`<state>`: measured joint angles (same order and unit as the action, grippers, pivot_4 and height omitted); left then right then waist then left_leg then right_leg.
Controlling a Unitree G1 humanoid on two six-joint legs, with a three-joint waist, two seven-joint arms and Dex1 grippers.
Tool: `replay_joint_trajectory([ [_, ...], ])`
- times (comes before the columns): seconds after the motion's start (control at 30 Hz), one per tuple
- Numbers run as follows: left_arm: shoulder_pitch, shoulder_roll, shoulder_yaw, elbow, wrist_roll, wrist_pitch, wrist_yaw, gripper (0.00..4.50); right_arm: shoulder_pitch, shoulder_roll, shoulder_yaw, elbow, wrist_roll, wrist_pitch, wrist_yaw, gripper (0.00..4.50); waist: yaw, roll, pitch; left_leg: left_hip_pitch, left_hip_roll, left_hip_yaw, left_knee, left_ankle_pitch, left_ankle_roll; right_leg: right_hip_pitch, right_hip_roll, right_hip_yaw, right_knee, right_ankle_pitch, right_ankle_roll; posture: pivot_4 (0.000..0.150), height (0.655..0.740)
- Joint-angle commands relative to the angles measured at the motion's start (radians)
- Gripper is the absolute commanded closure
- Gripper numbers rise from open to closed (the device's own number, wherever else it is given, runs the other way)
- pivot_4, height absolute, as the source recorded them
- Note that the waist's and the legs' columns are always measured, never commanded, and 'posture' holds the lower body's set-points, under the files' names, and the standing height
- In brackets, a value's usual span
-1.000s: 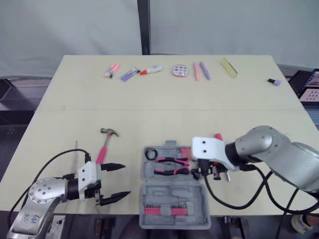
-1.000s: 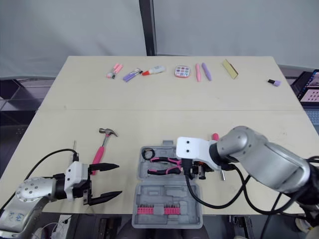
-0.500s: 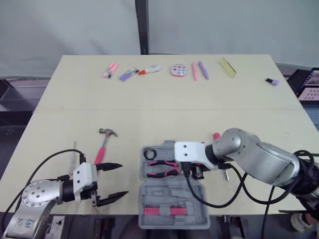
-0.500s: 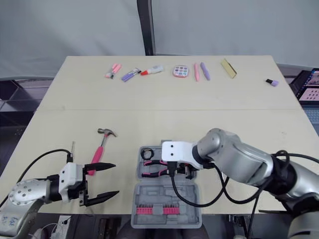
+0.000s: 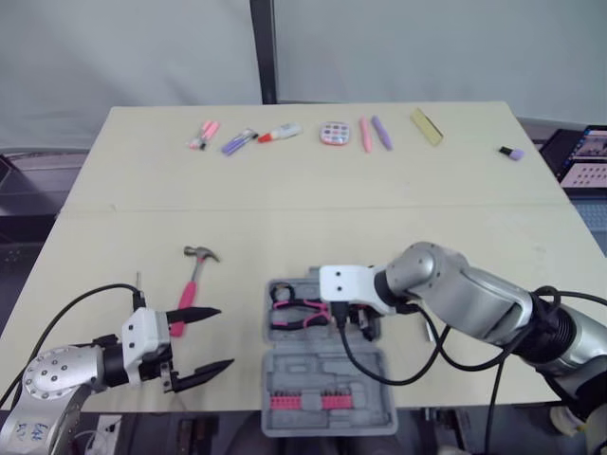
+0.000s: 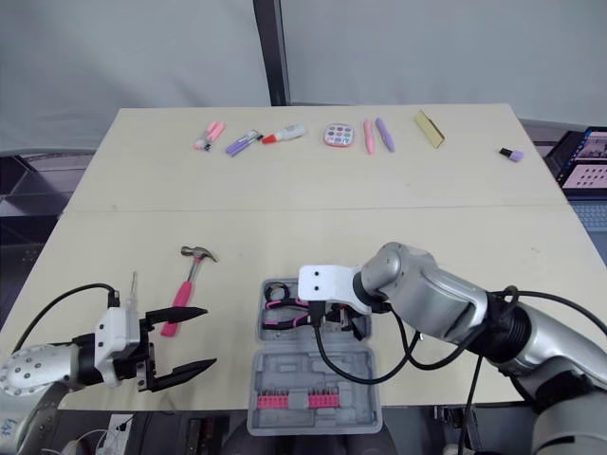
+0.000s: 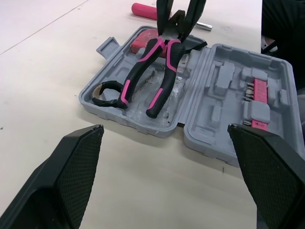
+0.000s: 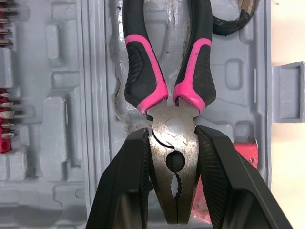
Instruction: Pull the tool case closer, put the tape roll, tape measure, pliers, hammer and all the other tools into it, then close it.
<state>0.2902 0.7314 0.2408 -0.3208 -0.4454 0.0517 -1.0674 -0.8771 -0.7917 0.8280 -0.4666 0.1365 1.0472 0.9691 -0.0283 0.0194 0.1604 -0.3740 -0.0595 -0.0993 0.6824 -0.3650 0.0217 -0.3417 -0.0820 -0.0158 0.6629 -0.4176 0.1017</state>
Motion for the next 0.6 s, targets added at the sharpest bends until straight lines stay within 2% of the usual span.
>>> replay_joint_trajectory([
  [0.03,0.019,0.014,0.042,-0.042,-0.025,0.002,-0.001,0.00,0.009,0.007,-0.002,-0.006,-0.024,-0.027,0.013,3.54,0.000,0.000,0.000,0.000,0.000,0.000,0.000,0.000,0.000,0.000,0.000,0.000,0.000,0.000,0.000,0.150,0.7134],
  [0.6,0.034,0.014,0.053,-0.063,-0.017,0.012,0.002,0.00,0.042,0.035,-0.013,0.001,-0.056,-0.061,0.040,3.54,-0.001,0.000,0.000,0.000,0.000,0.000,0.000,0.000,0.000,0.000,0.000,0.000,0.000,0.000,0.000,0.150,0.7134],
])
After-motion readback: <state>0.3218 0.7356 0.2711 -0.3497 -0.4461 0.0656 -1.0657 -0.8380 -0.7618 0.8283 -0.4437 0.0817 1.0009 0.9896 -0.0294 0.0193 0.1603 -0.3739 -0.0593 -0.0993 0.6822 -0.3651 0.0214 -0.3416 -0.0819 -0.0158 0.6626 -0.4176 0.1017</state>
